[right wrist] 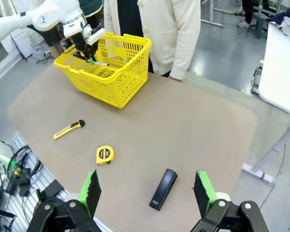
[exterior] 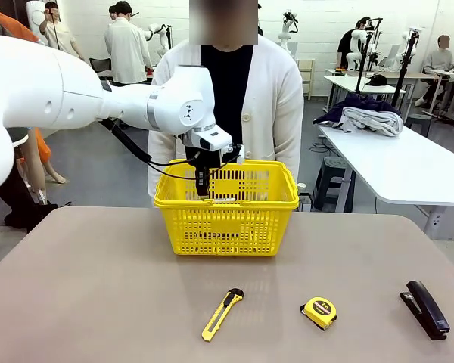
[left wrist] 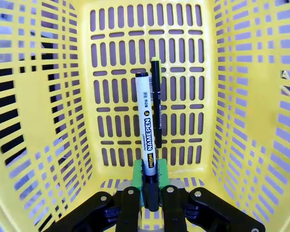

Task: Place the items the person wants into the basket.
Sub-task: Pick up the item the person points to and place it in the Market Basket.

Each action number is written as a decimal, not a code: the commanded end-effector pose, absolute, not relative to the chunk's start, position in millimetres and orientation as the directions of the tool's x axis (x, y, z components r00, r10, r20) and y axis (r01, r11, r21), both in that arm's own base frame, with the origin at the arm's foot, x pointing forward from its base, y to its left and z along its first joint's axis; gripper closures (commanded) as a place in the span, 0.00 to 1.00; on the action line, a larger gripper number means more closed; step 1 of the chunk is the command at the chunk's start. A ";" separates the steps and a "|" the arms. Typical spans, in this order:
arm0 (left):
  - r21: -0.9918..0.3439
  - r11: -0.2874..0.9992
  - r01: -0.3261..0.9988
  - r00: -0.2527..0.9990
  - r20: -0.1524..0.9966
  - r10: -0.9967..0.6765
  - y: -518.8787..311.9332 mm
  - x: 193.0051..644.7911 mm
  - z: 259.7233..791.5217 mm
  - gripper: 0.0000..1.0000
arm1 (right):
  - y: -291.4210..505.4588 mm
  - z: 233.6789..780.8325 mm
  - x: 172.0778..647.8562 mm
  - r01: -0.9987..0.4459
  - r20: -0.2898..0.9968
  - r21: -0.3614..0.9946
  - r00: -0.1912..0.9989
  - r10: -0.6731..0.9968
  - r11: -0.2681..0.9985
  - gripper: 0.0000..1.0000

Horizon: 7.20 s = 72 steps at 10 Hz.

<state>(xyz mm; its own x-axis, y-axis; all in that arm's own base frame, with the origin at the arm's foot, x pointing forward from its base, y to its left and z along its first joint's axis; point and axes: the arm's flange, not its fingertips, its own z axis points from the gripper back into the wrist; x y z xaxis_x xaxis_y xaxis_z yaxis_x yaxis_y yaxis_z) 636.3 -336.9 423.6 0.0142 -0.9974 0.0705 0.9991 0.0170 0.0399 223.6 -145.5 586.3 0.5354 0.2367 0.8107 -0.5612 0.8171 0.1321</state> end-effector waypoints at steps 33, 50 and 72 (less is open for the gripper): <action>0.055 0.417 0.907 0.365 0.388 -0.846 -94.5 421.0 503.8 0.02 | -144.6 585.6 225.1 -0.564 0.814 0.135 0.532 0.234 0.814 0.00; -0.006 0.287 0.958 0.156 0.852 -0.500 142.5 309.9 574.9 0.01 | -144.6 585.6 225.1 -0.564 0.814 0.135 0.532 0.234 0.814 0.00; -0.027 0.308 0.951 0.174 0.870 -0.461 158.3 295.8 561.0 0.01 | -144.6 585.6 225.1 -0.564 0.814 0.135 0.532 0.234 0.814 0.00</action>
<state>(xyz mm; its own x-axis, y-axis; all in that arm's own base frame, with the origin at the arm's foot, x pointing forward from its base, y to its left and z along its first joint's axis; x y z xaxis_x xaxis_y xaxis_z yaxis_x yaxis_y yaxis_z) 294.2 156.5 560.2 0.2043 -0.4711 0.8581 0.9451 0.3234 -0.0475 223.7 -145.6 586.4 0.5354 0.2365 0.8108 -0.5611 0.8171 0.1322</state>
